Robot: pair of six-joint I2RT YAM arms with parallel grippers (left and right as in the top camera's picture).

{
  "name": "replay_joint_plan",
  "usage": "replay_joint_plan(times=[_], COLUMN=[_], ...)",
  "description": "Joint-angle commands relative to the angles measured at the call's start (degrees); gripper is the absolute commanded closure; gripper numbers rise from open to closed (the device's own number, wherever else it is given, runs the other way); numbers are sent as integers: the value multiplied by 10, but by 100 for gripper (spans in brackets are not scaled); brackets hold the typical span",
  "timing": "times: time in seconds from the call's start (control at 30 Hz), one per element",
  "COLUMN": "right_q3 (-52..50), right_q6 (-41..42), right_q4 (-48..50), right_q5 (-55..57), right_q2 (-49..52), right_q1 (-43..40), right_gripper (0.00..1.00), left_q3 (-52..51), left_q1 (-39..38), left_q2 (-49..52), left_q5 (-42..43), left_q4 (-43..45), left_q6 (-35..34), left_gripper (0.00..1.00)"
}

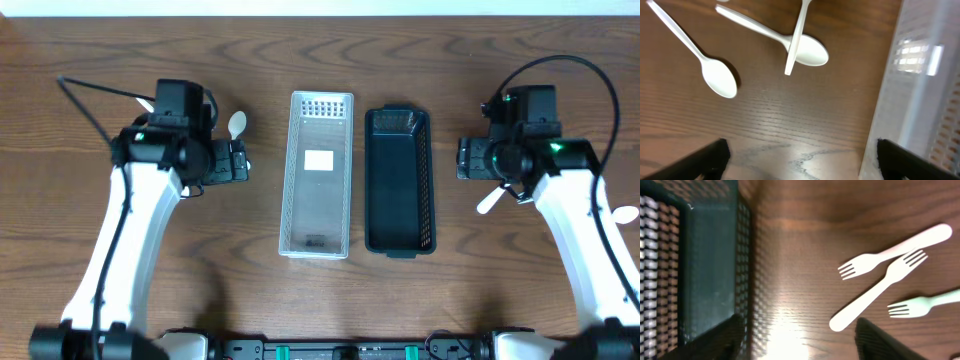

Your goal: Pack container

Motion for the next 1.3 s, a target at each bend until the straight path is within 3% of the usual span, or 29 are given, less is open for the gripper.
replay_joint_plan(times=[0.0,0.03,0.13,0.23,0.47,0.57,0.8,1.27], right_q3=[12,12,12,12,12,12,12,12], right_q6=[-2,-2,-2,-2,0,0,-5,-5], right_q4=[-1,0,1,1,4,7,20,22], right_q5=[-2,-2,-2,-3,-23,-38,-96,-144], right_q2=[24,34,56,78,120,132,137,137], right_q1=[-3,-3,-3,-2,11,18,37,57], right_gripper=[40,43,53,67,83,85,88,86], left_q3=[9,9,9,9,8,8,8,8], left_q1=[1,1,-2,-9,-37,-51,-87,-149], left_q2=[29,39,63,83,124,134,136,136], left_q5=[0,0,0,0,0,0,0,1], left_q4=[-3,-3,-2,4,41,49,55,54], left_q6=[4,3,0,0,0,0,0,0], left_gripper=[28,40,45,60,79,86,94,94])
